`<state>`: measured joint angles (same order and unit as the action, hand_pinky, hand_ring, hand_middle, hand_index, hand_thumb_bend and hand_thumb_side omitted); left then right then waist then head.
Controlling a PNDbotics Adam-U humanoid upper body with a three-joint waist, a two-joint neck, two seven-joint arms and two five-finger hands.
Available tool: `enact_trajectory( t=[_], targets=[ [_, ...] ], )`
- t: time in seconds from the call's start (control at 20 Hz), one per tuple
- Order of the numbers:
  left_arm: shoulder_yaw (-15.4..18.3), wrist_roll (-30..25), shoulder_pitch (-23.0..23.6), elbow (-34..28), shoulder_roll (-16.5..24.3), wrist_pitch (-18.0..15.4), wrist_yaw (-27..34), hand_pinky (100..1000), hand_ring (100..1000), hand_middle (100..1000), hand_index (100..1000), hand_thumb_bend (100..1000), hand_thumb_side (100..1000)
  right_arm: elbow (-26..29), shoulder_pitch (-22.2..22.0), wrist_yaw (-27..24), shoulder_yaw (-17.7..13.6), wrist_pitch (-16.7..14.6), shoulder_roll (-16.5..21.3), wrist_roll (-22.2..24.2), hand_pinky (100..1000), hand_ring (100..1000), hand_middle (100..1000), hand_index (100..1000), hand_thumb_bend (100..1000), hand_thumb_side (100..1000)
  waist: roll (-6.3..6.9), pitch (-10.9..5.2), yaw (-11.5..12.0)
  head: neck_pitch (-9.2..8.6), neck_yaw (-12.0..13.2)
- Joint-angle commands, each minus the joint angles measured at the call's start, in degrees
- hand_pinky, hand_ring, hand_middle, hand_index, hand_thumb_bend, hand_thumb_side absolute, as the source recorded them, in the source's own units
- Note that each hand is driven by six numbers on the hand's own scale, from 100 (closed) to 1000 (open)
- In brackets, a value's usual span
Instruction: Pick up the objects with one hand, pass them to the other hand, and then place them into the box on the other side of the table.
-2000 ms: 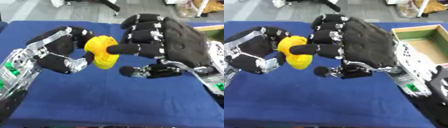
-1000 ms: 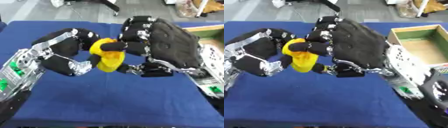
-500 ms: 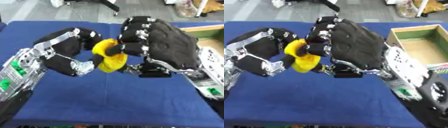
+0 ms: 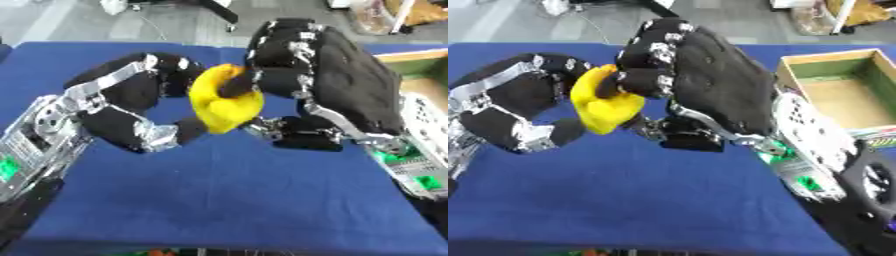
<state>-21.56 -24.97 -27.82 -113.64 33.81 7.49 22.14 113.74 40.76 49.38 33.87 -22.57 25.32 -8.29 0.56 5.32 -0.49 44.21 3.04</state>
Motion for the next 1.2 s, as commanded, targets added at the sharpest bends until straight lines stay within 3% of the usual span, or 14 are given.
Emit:
enact_trajectory(
  t=[0.05, 0.55, 0.85, 1.05, 1.2],
  targets=[
    [1.8, 0.5, -0.8, -0.9, 2.3, -1.2, -0.9, 752, 711, 601, 686, 413, 332, 0.8, 0.9, -0.3, -1.3, 0.0, 1.7, -1.8, 568, 439, 422, 375, 163, 100, -0.41, -1.23, -0.1, -0.09, 0.1],
    [7.1, 4.9, 1.7, -0.9, 5.9, -2.9, -5.1, 755, 722, 646, 716, 451, 386, 0.8, -1.2, -4.6, -4.7, 0.6, 8.5, -6.2, 626, 451, 422, 347, 124, 100, -0.5, -1.19, -0.4, -0.09, 0.4],
    [12.4, 9.9, 6.7, -0.9, 7.1, -2.4, -7.1, 742, 709, 650, 720, 441, 398, 0.4, -8.0, -8.2, -12.0, 4.8, 16.2, -9.2, 639, 432, 400, 298, 100, 100, -0.48, -0.75, -1.3, -0.09, 1.4],
    [14.8, 13.2, 10.3, -0.9, 6.5, -2.4, -7.7, 734, 697, 636, 718, 428, 410, -4.0, -13.3, -11.4, -17.3, 8.1, 19.2, -11.5, 643, 407, 380, 277, 100, 100, -0.35, -0.64, -1.8, -0.09, 1.8],
    [15.7, 15.8, 12.8, -0.9, 5.3, -2.4, -8.5, 729, 690, 628, 717, 419, 427, -8.2, -17.5, -14.0, -21.5, 10.7, 20.5, -10.3, 664, 418, 397, 296, 100, 100, -0.36, -0.76, -1.7, -0.09, 1.6]
  ],
)
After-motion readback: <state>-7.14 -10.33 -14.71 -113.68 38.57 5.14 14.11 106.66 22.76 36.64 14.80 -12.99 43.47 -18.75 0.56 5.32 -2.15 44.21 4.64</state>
